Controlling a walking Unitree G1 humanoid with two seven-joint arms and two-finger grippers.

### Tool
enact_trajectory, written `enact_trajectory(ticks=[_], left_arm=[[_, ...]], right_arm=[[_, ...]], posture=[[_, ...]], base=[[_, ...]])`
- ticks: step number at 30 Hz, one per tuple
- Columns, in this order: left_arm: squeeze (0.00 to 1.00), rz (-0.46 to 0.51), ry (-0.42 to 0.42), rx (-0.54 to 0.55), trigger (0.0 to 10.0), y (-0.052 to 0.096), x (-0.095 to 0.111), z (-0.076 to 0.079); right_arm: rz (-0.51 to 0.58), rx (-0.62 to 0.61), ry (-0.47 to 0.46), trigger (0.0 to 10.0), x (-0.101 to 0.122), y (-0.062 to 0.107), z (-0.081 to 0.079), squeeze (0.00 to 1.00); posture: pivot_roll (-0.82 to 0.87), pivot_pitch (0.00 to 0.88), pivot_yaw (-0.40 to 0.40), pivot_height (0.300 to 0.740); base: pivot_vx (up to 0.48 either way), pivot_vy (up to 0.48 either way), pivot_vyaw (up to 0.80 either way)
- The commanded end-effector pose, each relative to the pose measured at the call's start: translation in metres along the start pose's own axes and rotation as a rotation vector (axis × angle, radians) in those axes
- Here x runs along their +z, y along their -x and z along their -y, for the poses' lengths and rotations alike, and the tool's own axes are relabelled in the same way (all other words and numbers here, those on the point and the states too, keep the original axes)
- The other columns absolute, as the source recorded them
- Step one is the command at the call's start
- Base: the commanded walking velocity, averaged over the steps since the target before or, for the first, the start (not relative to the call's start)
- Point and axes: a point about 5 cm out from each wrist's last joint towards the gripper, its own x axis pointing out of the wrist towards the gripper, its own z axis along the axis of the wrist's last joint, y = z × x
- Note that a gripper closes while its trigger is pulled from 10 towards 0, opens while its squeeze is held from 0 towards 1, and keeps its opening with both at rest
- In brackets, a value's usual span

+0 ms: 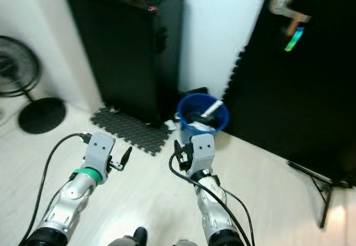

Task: Clean up the room

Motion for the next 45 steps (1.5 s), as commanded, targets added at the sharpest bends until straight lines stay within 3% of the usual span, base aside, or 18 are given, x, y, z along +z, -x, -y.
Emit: enact_trajectory(ticks=[1,18,36,39,45], left_arm=[[0.0,-0.009,-0.007,-0.013,10.0,0.0,-0.001,0.003],[0.0,-0.004,-0.002,-0.057,10.0,-0.004,0.005,0.012],[0.0,-0.009,-0.012,-0.06,10.0,-0.007,0.006,0.012],[0.0,-0.003,-0.02,-0.058,10.0,-0.007,0.006,0.012],[0.0,-0.009,-0.027,-0.057,10.0,-0.007,0.004,0.013]], right_arm=[[-0.016,-0.002,0.001,10.0,-0.005,0.003,0.001,0.0],[-0.02,0.002,-0.008,10.0,-0.008,0.003,-0.002,0.0],[-0.022,-0.006,-0.024,10.0,-0.012,0.004,-0.001,0.0],[-0.027,-0.022,-0.081,10.0,-0.013,0.004,0.0,0.0],[-0.039,-0.056,-0.092,10.0,-0.017,0.008,0.009,0.0]], posture=[[0.01,0.08,0.021,0.74],[0.01,0.078,0.032,0.74],[0.01,0.073,0.036,0.74],[0.01,0.07,0.037,0.74],[0.01,0.069,0.037,0.74]], base=[[0.0,0.0,0.76],[0.0,0.0,0.76],[0.0,0.0,0.76],[0.226,0.0,0.14],[0.424,0.0,0.0]])
